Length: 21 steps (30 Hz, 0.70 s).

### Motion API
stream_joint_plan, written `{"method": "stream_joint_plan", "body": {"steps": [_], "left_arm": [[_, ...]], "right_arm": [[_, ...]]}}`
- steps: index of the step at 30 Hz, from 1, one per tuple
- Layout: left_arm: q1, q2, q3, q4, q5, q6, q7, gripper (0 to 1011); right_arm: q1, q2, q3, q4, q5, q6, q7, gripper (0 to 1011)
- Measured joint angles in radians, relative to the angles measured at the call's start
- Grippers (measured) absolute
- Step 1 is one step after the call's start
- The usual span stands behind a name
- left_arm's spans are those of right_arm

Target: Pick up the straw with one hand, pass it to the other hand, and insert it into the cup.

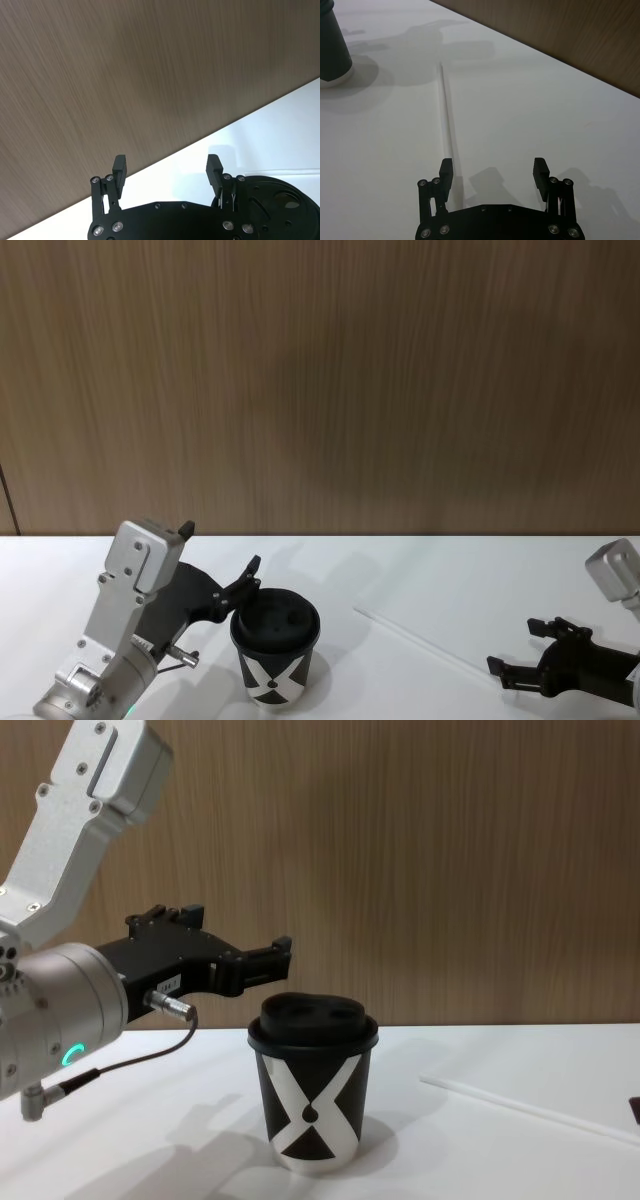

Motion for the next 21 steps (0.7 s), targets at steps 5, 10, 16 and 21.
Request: {"method": "stream_joint_plan", "body": {"steps": [5, 10, 16, 21], "left_arm": [[0.000, 0.000, 0.000, 0.000, 0.000, 0.000, 0.000, 1000], [0.000, 0.000, 0.000, 0.000, 0.000, 0.000, 0.000, 1000], [0.000, 0.000, 0.000, 0.000, 0.000, 0.000, 0.000, 1000], [0.000, 0.000, 0.000, 0.000, 0.000, 0.000, 0.000, 1000]], "right_arm": [[-0.007, 0.014, 0.000, -0.008, 0.011, 0.004, 0.013, 1001], [-0.013, 0.025, 0.000, -0.015, 0.020, 0.004, 0.022, 1001], [-0.018, 0.036, -0.006, -0.020, 0.029, 0.005, 0.036, 1001], [-0.017, 0.041, -0.017, -0.019, 0.033, 0.007, 0.046, 1001]]}}
